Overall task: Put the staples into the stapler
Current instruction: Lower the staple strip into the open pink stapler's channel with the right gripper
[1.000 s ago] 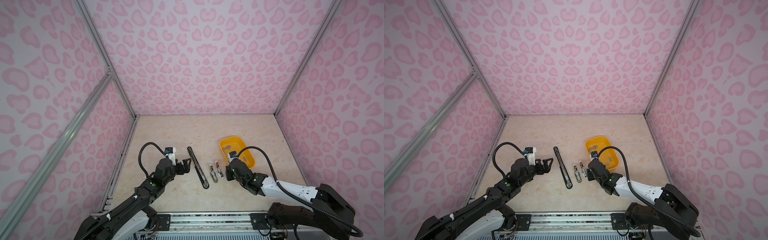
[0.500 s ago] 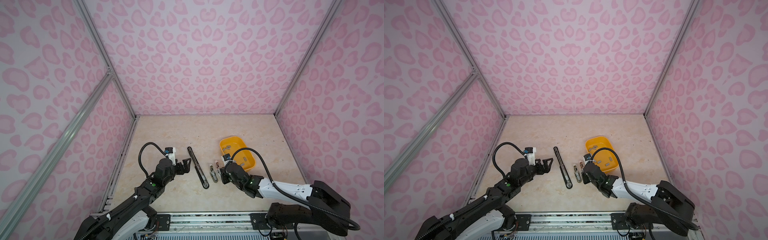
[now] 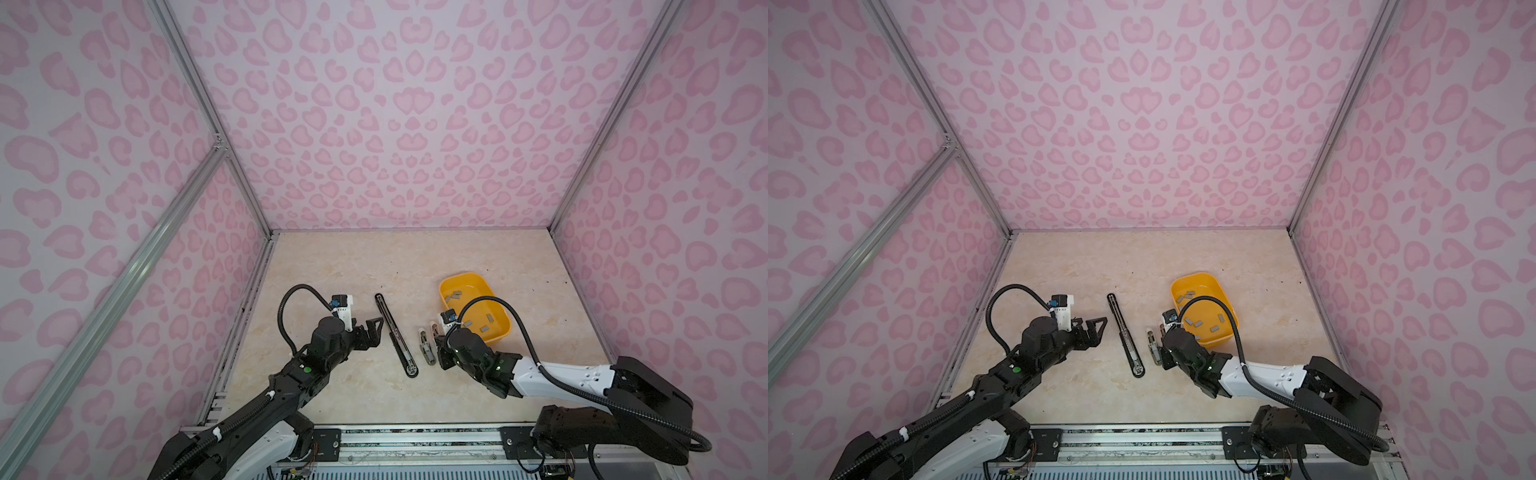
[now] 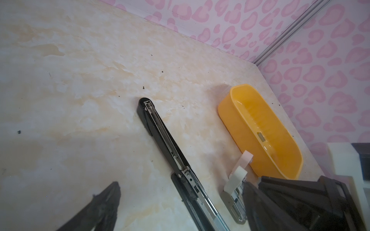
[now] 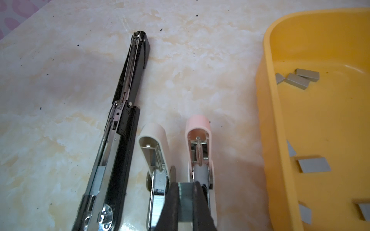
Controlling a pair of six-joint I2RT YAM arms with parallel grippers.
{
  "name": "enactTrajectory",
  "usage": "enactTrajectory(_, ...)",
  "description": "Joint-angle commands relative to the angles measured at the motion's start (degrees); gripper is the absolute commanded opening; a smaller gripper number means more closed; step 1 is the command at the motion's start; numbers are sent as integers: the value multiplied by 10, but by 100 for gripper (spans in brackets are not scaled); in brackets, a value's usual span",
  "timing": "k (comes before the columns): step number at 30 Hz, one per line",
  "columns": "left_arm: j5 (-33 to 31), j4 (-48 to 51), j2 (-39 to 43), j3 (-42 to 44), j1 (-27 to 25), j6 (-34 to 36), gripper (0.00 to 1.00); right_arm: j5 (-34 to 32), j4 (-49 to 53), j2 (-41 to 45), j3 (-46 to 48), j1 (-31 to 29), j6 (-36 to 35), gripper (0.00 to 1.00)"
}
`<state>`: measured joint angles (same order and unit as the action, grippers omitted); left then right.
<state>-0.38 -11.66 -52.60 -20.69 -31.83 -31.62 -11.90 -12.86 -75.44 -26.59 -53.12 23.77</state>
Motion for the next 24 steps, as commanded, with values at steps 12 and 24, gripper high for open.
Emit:
enactTrajectory(12, 1, -16, 4, 1, 1, 3, 96, -28, -58, -19, 22, 1, 2, 5)
enactTrajectory(24, 0, -14, 4, 1, 1, 3, 96, -22, -87, -41, 31, 6, -10, 6)
